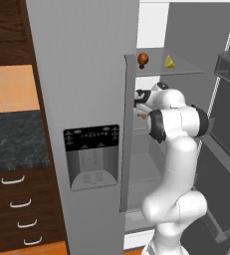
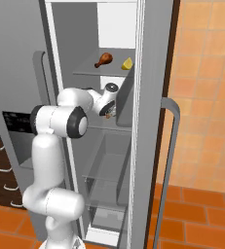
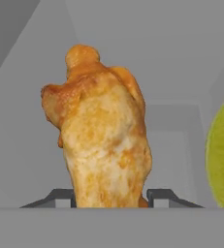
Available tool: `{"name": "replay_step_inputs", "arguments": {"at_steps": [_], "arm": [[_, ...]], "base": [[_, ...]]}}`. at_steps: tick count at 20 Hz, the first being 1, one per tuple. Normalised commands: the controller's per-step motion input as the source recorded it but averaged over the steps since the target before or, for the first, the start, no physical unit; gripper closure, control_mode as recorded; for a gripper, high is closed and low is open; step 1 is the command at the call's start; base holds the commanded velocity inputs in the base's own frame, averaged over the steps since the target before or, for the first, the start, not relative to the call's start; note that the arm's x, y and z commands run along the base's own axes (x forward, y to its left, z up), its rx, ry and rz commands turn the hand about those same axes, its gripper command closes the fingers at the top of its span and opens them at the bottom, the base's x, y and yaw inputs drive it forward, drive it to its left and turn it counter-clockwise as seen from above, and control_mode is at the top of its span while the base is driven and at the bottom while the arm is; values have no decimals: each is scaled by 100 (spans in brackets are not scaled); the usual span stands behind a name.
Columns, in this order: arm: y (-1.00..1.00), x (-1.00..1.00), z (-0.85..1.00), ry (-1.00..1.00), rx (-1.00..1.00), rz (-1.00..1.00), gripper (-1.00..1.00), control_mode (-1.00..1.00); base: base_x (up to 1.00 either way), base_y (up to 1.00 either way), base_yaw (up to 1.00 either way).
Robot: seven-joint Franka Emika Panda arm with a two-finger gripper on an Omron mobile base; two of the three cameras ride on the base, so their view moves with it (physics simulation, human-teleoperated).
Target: Place one lemon wedge and one chicken drumstick in each tupperware on the nearby counter, to pack two identical lunches.
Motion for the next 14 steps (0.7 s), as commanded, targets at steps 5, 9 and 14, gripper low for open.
{"name": "replay_step_inputs", "arguments": {"at_steps": [5, 9, 14], "arm": [[-20, -90, 11, -10, 3, 0, 100, -100], [-21, -100, 57, -6, 0, 0, 100, -100], [0, -100, 87, 0, 0, 0, 100, -100]], "base": [[0, 0, 0], [0, 0, 0], [0, 0, 0]]}}
